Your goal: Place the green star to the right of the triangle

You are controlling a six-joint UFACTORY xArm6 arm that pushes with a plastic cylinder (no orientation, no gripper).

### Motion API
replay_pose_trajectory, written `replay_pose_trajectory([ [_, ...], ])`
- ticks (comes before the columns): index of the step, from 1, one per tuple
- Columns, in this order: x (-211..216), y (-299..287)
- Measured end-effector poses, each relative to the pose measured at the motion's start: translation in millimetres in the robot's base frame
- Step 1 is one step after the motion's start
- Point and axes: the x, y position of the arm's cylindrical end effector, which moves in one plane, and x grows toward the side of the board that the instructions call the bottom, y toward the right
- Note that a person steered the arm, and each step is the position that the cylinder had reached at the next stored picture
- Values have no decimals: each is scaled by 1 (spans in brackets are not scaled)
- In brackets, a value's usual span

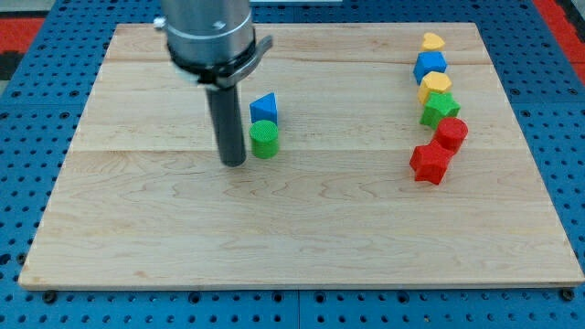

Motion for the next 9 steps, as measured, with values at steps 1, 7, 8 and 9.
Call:
replay_pose_trajectory([
  [1, 16, 73],
  [7, -62, 208],
  [8, -64, 110],
  [9, -68, 110],
])
